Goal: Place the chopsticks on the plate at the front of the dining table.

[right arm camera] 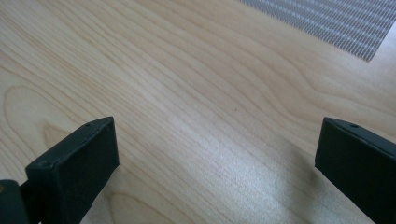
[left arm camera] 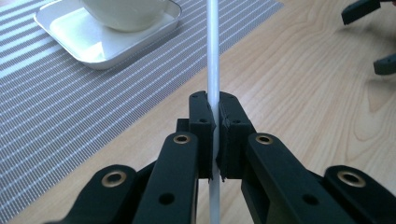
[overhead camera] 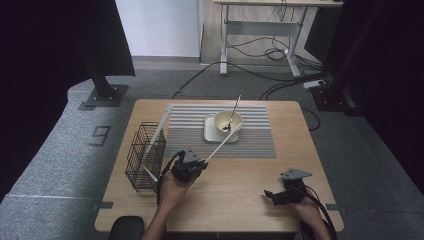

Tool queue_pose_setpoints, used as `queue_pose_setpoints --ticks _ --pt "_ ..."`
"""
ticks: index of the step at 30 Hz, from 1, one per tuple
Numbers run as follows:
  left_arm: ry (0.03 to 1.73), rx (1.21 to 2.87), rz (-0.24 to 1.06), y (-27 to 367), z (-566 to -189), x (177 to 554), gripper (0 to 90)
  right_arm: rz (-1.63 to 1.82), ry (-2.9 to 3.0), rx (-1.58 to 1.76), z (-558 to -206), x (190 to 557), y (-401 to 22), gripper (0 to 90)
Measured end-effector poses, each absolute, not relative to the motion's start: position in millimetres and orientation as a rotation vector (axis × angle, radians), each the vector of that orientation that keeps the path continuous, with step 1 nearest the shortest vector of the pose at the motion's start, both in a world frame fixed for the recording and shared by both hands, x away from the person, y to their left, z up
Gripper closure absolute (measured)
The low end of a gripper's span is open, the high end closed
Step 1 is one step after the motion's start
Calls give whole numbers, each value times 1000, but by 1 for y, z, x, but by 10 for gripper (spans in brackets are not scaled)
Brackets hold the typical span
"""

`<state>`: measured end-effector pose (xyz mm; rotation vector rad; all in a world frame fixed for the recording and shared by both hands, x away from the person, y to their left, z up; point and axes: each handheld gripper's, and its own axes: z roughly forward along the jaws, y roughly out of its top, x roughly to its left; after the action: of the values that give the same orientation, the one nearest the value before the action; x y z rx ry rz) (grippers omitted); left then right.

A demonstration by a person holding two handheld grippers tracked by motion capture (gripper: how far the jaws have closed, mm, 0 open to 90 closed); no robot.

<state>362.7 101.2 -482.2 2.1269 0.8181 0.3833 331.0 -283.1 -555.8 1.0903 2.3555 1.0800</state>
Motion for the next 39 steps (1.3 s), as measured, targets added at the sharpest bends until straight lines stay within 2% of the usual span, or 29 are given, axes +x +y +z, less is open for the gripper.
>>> queue_pose_setpoints --ticks 3,5,20,39 --pt "824 2132 384 100 -481 369 854 1075 2358 1096 -556 332 -283 0" --pt "828 2136 385 98 -480 373 854 1048 2386 1097 -557 332 -282 34" --pt "879 2113 393 90 -470 404 854 1029 2394 1089 -557 333 -281 22" --pt "1026 2092 438 93 -471 445 855 1009 2373 1129 -558 334 -281 0"
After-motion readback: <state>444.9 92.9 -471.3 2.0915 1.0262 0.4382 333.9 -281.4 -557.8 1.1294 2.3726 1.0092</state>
